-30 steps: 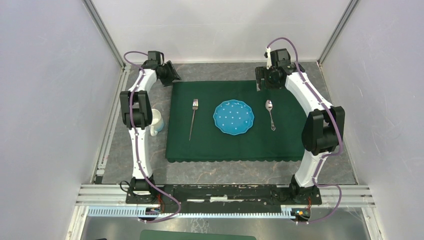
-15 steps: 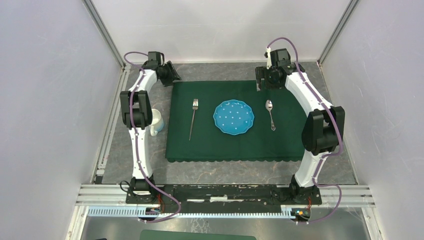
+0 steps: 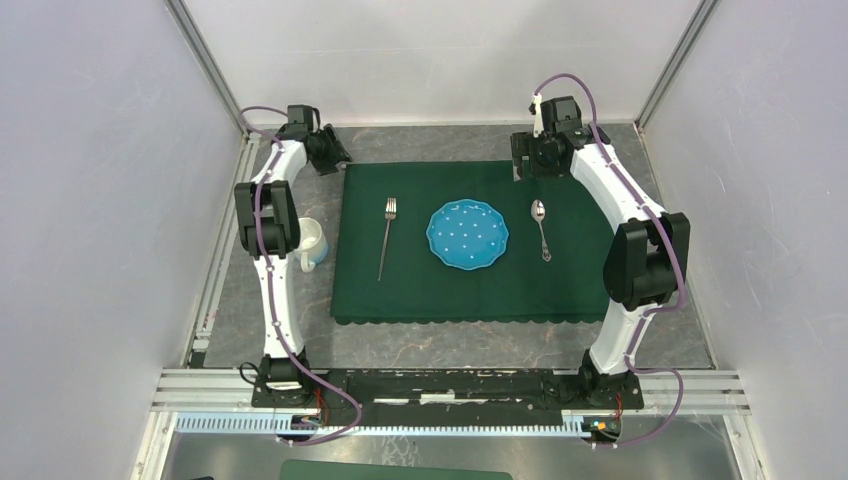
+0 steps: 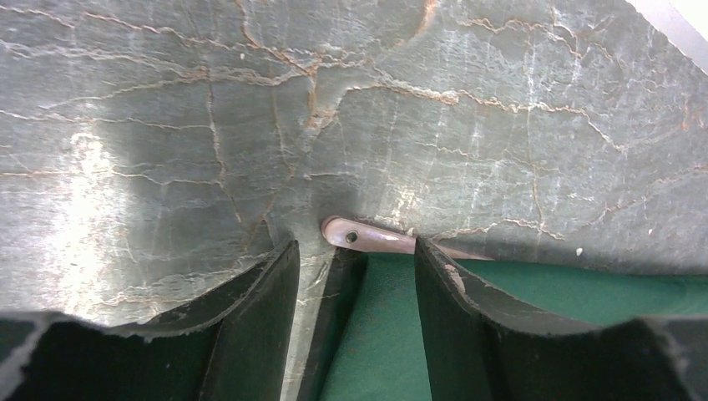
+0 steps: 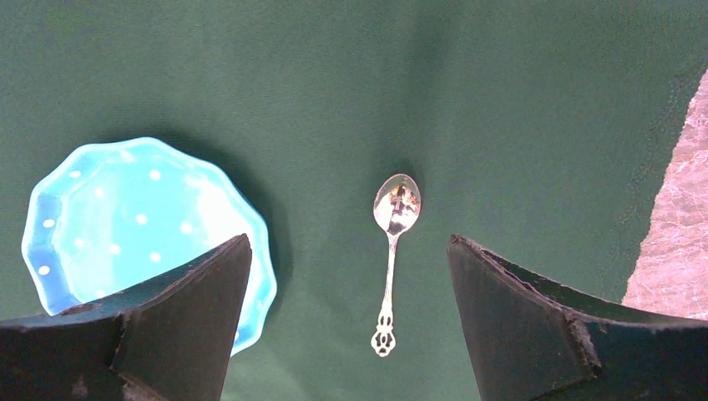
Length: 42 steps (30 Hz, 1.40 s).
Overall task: Set the dinner table for one person
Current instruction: Pick up the knife at the corner of the board.
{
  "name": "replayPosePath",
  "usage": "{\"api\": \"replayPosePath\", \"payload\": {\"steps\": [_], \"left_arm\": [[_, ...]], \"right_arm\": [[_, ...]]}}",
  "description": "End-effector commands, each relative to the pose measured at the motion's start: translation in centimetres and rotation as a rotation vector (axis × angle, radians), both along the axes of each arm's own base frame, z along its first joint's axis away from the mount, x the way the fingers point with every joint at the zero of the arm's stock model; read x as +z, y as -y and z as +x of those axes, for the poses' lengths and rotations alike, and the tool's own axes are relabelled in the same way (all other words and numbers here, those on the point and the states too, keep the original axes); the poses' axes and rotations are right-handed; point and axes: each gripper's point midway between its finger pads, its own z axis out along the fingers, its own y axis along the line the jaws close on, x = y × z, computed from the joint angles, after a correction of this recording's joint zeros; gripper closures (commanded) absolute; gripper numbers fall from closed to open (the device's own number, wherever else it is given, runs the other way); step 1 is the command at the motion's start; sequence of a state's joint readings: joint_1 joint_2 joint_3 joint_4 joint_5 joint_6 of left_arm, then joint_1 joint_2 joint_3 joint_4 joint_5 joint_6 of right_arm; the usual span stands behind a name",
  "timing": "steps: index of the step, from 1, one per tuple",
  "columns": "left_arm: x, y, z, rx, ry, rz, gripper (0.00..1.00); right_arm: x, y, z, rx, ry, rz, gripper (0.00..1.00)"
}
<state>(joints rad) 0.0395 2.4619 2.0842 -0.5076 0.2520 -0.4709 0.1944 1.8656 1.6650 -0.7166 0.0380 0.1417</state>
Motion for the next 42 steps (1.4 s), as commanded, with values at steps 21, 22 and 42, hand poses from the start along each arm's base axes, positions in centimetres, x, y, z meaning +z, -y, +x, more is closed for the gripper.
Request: {"api": "replayPosePath", "payload": {"steps": [21, 22, 42], "left_arm": [[-0.4, 1.3, 1.7, 0.041, 0.059, -0.087, 0.41], [-0.4, 1.4, 1.9, 0.042, 0.063, -0.092, 0.41], [-2.1, 4.2, 4.9, 0.07, 0.128, -0.238, 0.43]], "right_arm": [[2.5, 0.4, 0.9, -0.038, 0.066, 0.004, 0.06], [2.6, 0.4, 0.9, -0.039, 0.068, 0.003, 0.06], [3.0, 1.7, -0.4, -0.078, 0.064, -0.041, 0.06]]}}
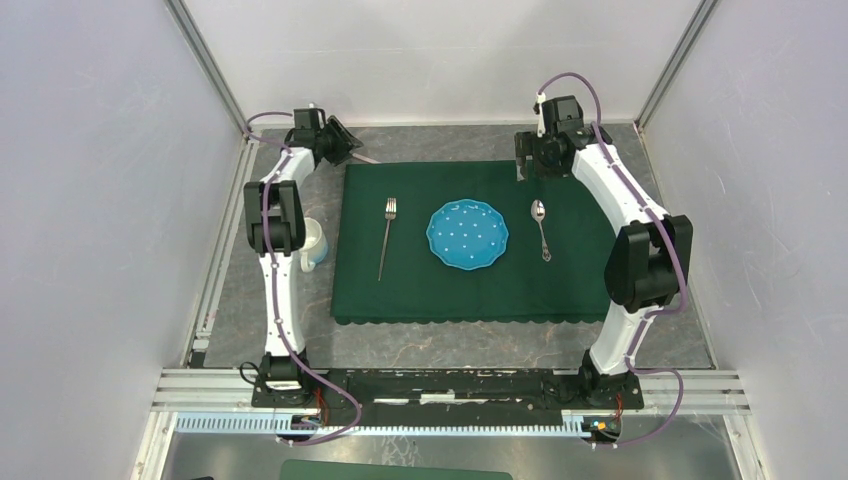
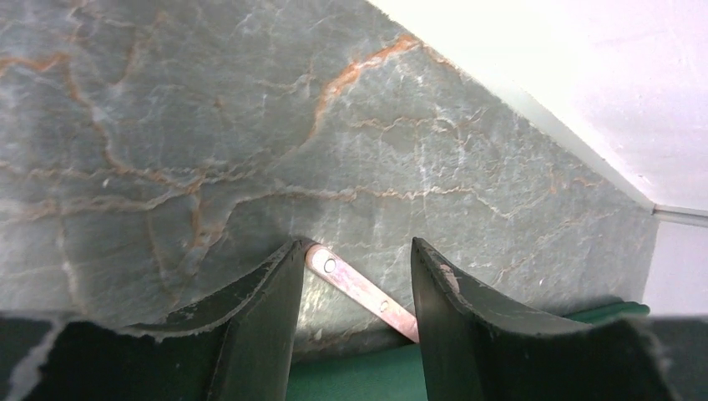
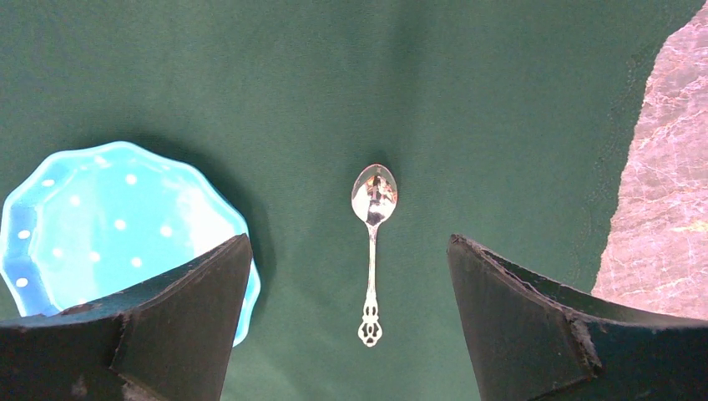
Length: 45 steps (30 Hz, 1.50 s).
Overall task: Set the dinner table for one person
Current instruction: Pick up the knife at the corner of the board.
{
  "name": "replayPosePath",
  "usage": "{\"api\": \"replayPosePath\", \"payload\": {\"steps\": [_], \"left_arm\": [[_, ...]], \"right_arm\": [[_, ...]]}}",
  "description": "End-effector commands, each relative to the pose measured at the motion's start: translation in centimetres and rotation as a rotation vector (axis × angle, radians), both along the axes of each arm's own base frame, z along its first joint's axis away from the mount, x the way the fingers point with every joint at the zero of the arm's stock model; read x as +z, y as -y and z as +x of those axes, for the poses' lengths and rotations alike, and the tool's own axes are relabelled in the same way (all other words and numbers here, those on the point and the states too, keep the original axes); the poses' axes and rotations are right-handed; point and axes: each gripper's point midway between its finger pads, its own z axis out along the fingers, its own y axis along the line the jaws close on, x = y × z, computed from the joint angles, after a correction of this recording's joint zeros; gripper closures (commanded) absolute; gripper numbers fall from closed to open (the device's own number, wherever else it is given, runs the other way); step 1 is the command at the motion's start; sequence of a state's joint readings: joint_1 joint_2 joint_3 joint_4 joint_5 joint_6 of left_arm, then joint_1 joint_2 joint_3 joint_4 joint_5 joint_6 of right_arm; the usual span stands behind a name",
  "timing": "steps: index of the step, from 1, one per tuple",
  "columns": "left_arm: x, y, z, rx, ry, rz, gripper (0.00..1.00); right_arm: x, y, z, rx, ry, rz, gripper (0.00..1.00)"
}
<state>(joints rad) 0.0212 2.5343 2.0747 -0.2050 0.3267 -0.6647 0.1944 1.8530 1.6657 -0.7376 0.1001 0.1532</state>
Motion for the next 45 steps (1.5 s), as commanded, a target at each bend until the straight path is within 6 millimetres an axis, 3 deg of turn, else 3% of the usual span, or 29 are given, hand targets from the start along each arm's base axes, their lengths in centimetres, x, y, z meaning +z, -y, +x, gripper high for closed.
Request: {"api": "replayPosePath", "payload": {"steps": [1, 12, 21, 24, 26, 33, 38, 45], "left_arm": [[-2.5, 1.3, 0.4, 0.002, -0.036, -0.064, 0.43], [-2.6, 1.7, 1.2, -0.003, -0.016, -0.093, 0.44], [1.9, 2.2, 1.2, -0.001, 0.002, -0.13, 0.45], [2.4, 2.2, 1.0, 0.013, -0.014, -0.148, 0.45], [2.4, 4.3, 0.6, -0.011, -0.027, -0.161, 0.45], [2.3, 7.3, 0.0, -0.032, -0.047, -0.171, 0.45], [1.3, 8.9, -0.2, -0.038, -0.076, -0.18, 0.56], [-0.9, 9.1, -0.7, -0.033, -0.119, -0.13, 0.74]], "right_arm": [[2.7, 0.5, -0.1, -0.031, 0.065, 0.003, 0.06], [2.8, 0.3, 0.0, -0.032, 0.064, 0.015, 0.06], [2.4, 0.0, -0.1, -0.024, 0.062, 0.03, 0.06], [2.3, -0.1, -0.2, -0.016, 0.061, 0.034, 0.06], [2.3, -0.1, -0.2, -0.012, 0.064, 0.033, 0.06], [2.9, 0.1, -0.3, 0.004, 0.083, 0.017, 0.06], [3.5, 0.2, -0.2, 0.005, 0.106, 0.016, 0.06], [3.6, 0.2, -0.9, 0.0, 0.123, 0.04, 0.06]]}}
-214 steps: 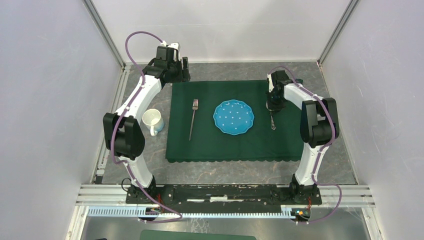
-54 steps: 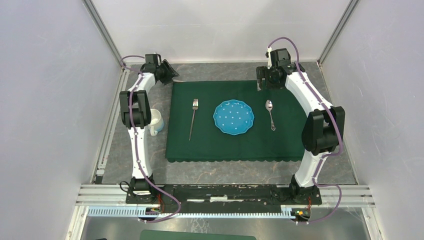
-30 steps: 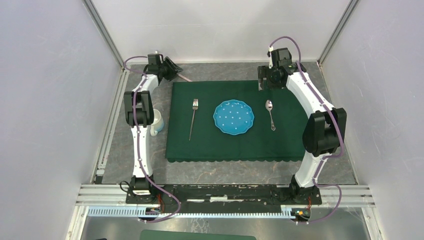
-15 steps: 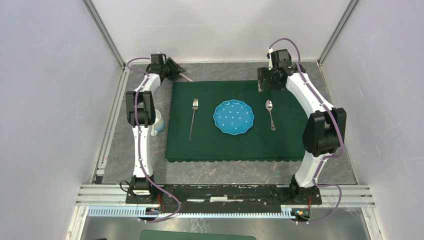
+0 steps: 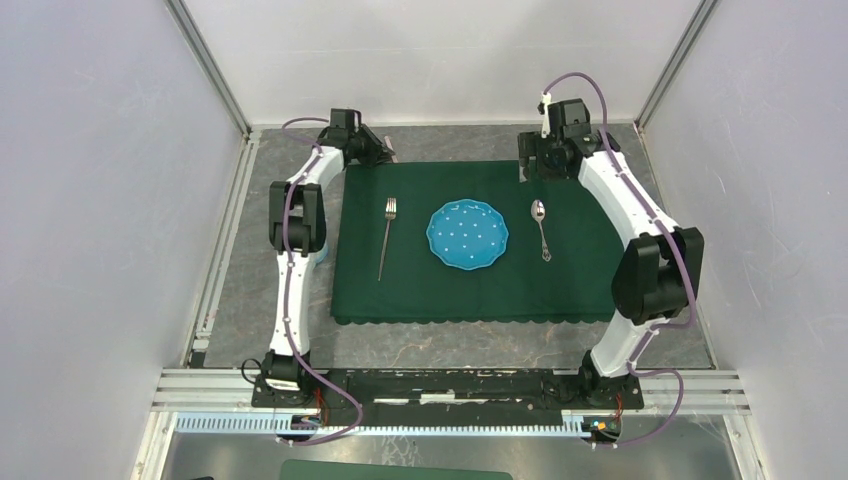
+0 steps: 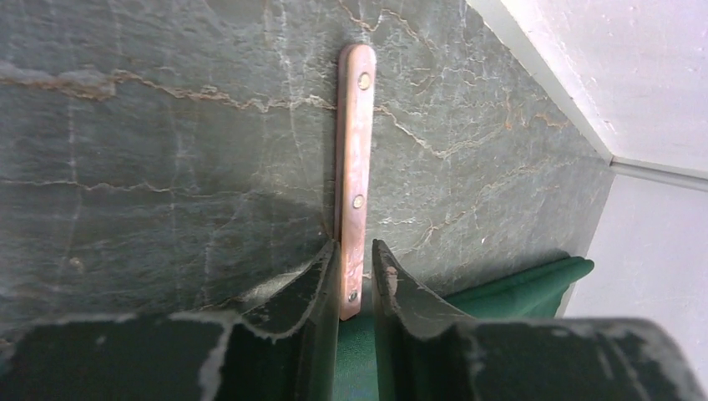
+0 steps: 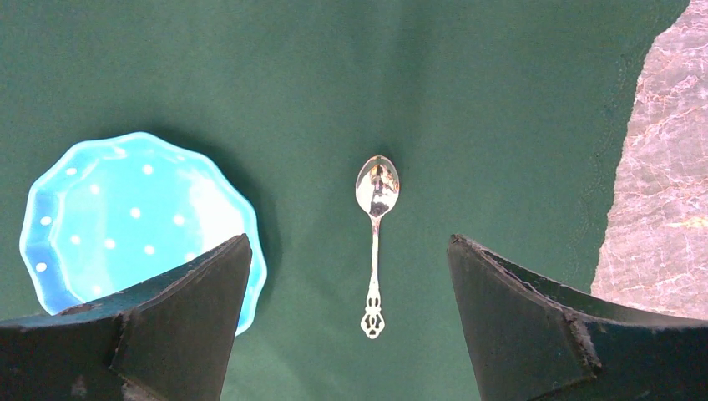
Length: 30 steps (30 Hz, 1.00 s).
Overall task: Set the dinner table for one person
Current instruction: Pick up the knife at the corner of the board.
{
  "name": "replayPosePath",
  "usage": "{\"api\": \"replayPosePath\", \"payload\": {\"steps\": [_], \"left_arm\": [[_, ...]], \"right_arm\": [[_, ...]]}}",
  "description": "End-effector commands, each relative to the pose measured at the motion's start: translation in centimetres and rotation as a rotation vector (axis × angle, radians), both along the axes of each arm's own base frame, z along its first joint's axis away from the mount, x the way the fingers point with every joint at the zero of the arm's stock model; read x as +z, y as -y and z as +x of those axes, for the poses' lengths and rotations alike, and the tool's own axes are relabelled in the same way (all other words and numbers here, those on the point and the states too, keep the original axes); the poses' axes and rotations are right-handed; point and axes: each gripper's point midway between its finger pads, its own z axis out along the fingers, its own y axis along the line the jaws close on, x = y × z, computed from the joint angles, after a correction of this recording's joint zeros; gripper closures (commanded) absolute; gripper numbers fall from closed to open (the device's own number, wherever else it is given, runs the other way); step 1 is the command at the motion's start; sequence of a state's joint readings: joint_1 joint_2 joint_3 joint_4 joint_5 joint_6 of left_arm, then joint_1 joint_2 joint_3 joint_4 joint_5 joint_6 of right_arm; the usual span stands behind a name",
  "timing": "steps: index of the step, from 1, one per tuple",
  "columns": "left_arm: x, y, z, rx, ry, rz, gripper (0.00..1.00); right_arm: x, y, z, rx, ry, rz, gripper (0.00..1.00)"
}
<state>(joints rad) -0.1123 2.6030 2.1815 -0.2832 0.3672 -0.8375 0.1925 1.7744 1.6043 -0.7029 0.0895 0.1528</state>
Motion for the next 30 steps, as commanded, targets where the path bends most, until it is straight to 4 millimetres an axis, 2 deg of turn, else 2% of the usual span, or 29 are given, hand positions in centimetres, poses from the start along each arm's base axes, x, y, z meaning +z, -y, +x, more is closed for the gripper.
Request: {"api": "replayPosePath", "payload": {"steps": [1, 5, 11, 15, 19, 25, 30], "left_arm": [[-0.7, -0.6, 0.4, 0.025, -0.021, 0.024, 0.76], [-1.6, -0.1, 0.3, 0.017, -0.035, 0.037, 0.79], [-2.1, 1.4, 0.2, -0.006, -0.035, 0.04, 0.79], [-1.2, 3.0, 0.4, -0.025, -0.006, 0.026, 0.73], [-0.2, 4.3, 0.6, -0.045, 0.022, 0.026, 0.71], [-0.9, 4.1, -0.4, -0.074, -0.008, 0.126, 0.71], [0.0, 4.0, -0.9, -0.099, 0.013, 0.223, 0.66]], "right_arm": [[1.9, 0.1, -0.1, -0.003, 0.074, 0.025, 0.06], [1.4, 0.2, -0.4, -0.002, 0.061, 0.029, 0.06], [0.9, 0.3, -0.8, 0.004, 0.051, 0.024, 0.05], [0.6, 0.4, -1.2, 0.007, 0.044, 0.022, 0.06], [0.3, 0.5, -1.3, 0.012, 0.04, 0.024, 0.05], [0.0, 0.1, -1.4, 0.021, 0.038, 0.044, 0.05], [-0.5, -0.4, -1.3, 0.034, 0.03, 0.064, 0.05]]}}
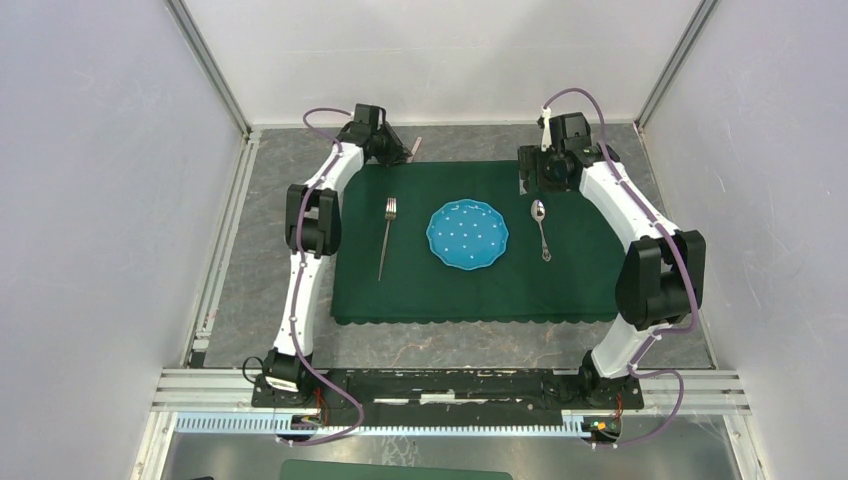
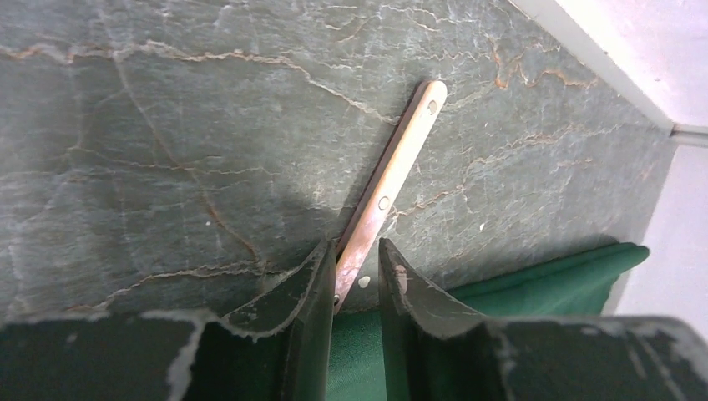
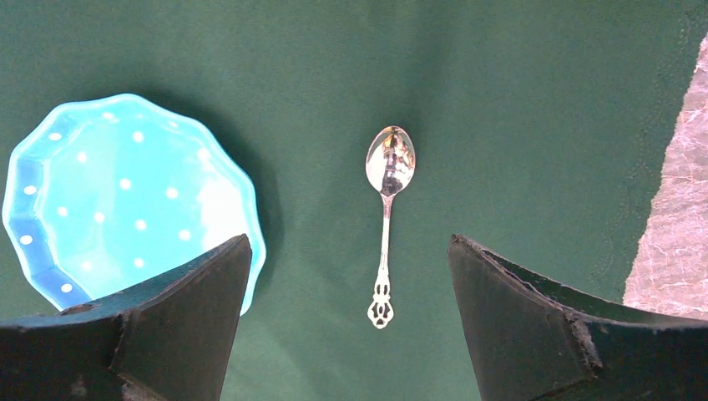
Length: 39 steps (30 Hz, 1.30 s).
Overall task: Set the dinner table for one person
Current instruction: Pick up the knife at the corner of the board.
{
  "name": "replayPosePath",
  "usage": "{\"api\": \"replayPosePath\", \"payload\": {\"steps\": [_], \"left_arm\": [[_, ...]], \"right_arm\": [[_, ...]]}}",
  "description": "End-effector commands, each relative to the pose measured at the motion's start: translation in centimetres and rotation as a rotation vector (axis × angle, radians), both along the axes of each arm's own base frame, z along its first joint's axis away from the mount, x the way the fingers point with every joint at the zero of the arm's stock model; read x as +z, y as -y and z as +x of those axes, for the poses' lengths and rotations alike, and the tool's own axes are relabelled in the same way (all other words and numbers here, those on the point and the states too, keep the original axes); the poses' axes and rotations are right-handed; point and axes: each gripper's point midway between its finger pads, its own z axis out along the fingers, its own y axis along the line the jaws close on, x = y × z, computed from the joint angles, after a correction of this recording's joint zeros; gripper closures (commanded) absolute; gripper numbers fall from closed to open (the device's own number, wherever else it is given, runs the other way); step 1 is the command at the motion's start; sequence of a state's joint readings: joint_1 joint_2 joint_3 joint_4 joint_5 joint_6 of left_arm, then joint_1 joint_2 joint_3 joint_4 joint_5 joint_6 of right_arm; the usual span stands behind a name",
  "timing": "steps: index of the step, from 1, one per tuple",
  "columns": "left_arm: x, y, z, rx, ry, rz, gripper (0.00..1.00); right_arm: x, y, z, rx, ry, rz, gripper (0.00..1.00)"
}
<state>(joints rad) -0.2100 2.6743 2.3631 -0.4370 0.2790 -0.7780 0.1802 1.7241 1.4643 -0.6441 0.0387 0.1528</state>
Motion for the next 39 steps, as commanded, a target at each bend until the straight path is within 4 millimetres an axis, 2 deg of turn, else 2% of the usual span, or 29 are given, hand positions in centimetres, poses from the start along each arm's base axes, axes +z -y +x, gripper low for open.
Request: {"api": "replayPosePath", "payload": {"steps": [1, 6, 12, 15, 18, 28, 35, 39], "left_arm": [[0.5, -0.7, -0.3, -0.039, 0.033, 0.131, 0.65], [2.3, 0.3, -0.5, -0.083, 0.093, 0.2, 0.62], [6.1, 3.1, -0.4, -0.139, 0.22, 0.226, 0.55], [7.1, 3.9, -0.5, -0.166, 0.258, 0.25, 0.53], [6.3, 4.3, -1.1, -0.2, 0.254, 0.295, 0.52], [1.7, 5.4, -3.9, -0.382, 0.224, 0.56, 0.5], [-0.3, 3.9, -4.4, -0.43, 0.203, 0.716, 0.5], [-0.4, 2.7, -4.2, -0.409, 0.197, 0.775, 0.49]], "right_arm": [[1.9, -0.4, 0.7, 0.014, 0.068, 0.036, 0.06], [2.0, -0.7, 1.0, 0.019, 0.071, 0.041, 0.05], [1.8, -0.5, 1.0, 0.019, 0.064, 0.035, 0.05], [1.8, -0.6, 1.0, 0.016, 0.064, 0.039, 0.06], [1.7, -0.6, 1.0, 0.017, 0.063, 0.04, 0.05], [1.5, -0.7, 1.2, 0.014, 0.058, 0.043, 0.05], [1.2, -0.8, 1.0, 0.022, 0.049, 0.063, 0.05], [1.4, -0.7, 1.0, 0.021, 0.052, 0.065, 0.05]]}}
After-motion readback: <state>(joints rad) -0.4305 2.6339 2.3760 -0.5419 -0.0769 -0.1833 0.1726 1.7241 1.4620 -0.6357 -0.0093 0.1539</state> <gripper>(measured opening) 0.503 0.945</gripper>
